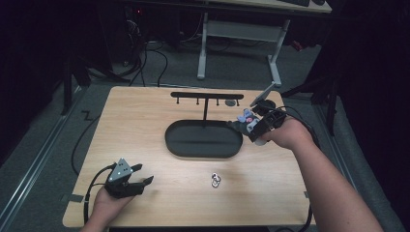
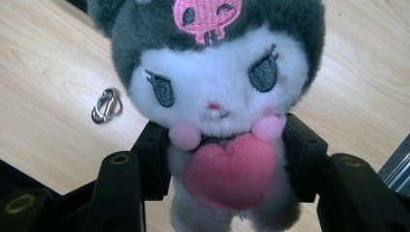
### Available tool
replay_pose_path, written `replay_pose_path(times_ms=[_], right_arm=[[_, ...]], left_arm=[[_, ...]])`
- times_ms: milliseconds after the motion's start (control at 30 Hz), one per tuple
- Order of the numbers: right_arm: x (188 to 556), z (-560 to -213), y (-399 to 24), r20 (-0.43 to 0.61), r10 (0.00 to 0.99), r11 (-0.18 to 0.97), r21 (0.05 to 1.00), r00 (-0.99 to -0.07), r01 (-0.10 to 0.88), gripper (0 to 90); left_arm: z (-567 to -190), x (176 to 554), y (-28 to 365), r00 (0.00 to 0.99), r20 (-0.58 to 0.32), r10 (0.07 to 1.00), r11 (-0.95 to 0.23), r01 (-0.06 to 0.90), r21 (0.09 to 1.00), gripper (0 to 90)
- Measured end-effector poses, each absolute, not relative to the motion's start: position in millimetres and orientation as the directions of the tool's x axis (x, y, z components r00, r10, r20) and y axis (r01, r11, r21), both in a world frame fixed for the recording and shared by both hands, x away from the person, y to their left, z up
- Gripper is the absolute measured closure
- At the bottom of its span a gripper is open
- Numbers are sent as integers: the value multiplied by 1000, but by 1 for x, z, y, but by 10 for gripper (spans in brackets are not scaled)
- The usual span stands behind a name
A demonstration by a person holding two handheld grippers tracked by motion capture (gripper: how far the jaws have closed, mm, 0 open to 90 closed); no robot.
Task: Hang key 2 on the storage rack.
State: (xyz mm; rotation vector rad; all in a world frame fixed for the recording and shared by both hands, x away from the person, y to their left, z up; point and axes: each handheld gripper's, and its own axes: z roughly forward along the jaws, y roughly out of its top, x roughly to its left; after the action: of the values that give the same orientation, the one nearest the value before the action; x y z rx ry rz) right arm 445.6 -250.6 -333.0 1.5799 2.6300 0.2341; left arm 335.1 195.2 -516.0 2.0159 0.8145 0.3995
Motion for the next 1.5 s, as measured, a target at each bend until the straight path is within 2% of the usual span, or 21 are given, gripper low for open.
replay_pose_path(times_ms=[767, 1500], right_arm=[[475, -308, -256, 67, 903, 403, 209, -424, 891, 468], [491, -296, -249, 12, 914, 392, 239, -406, 889, 468]], left_arm=[[-516, 335, 196, 733, -39, 679, -382, 398, 834, 350], [-516, 335, 195, 739, -33, 673, -392, 394, 831, 350]])
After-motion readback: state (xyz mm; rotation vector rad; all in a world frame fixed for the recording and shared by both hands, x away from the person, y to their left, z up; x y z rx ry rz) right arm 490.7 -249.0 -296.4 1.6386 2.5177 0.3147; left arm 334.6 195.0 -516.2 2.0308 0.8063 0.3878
